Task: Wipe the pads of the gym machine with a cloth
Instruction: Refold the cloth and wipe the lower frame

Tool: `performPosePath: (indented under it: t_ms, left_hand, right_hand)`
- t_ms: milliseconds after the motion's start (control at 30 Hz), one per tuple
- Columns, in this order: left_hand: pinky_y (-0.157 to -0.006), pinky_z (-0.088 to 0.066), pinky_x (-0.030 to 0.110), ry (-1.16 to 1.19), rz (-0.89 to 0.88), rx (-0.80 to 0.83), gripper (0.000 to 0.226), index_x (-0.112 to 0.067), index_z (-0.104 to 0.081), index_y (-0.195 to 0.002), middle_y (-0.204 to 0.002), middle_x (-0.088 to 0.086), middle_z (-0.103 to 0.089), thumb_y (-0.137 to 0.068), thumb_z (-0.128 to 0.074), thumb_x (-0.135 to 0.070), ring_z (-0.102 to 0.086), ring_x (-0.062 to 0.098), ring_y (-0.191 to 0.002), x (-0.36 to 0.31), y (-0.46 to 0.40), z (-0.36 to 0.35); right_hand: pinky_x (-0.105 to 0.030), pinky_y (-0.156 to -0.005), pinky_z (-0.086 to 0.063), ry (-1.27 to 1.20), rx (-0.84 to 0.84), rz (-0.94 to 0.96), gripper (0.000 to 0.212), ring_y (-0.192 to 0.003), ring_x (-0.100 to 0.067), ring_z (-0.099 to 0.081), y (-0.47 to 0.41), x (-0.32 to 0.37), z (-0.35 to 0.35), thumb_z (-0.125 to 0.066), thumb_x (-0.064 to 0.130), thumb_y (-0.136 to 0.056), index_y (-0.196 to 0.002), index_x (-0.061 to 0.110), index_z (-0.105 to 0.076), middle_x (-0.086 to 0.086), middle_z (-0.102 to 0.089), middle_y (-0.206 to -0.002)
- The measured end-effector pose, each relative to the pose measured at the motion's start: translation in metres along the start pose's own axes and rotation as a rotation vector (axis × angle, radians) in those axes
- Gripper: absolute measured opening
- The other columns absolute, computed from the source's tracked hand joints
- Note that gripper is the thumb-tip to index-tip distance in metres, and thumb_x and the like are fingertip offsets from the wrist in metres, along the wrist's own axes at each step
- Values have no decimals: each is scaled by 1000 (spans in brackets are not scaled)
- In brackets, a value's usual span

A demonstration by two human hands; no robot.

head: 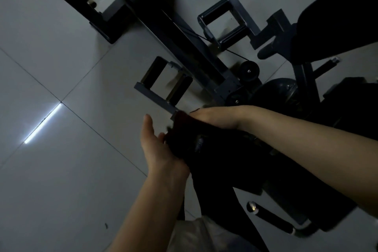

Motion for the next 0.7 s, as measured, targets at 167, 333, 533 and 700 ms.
performPosePath:
  t_ms: [167, 333, 533, 700]
  left_hand:
    - [-65, -50, 38, 102, -38, 23, 60, -28, -43, -139, -107, -3, -56, -86, -53, -55, -62, 21, -89, 6, -10, 9]
    - [-60, -41, 29, 9, -137, -3, 60, -20, -44, -139, -141, 3, -45, -88, -50, -52, -47, 20, -123, 2, -24, 12]
    - [-36, -45, 13, -230, -189, 144, 27, -27, -52, -113, -100, -11, -61, -90, -52, -42, -62, -2, -54, 9, -16, -5]
    - [-60, -56, 21, -678, -240, 218, 30, -30, -55, -114, -91, -12, -55, -88, -60, -15, -63, 6, -73, 19, -21, -19]
  right_hand:
    - [-2, -72, -38, -26, 108, 25, 29, -95, -10, -60, 2, 3, -5, -40, 14, -99, -122, 5, -56, 1, -62, -108]
    - [-11, -78, -40, -179, -37, -135, 28, -106, -10, -54, -51, -43, 8, -35, 6, -101, -119, -5, -53, -12, -56, -120]
    - [-12, -52, -43, -175, -54, -191, 18, -67, -11, -52, -65, -67, 18, -42, 21, -99, -90, 13, -55, -1, -53, -80]
    - [-25, -62, -43, -337, -26, -288, 22, -66, -15, -53, -65, -87, 15, -43, 27, -98, -82, 17, -53, -5, -55, -77]
Point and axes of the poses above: each hand's wrist, its own y-axis away from the middle knuckle, its own z-axis out of the back of the hand, x = y × z, the point moved 6 cm from there along -y, towards the middle knuckle
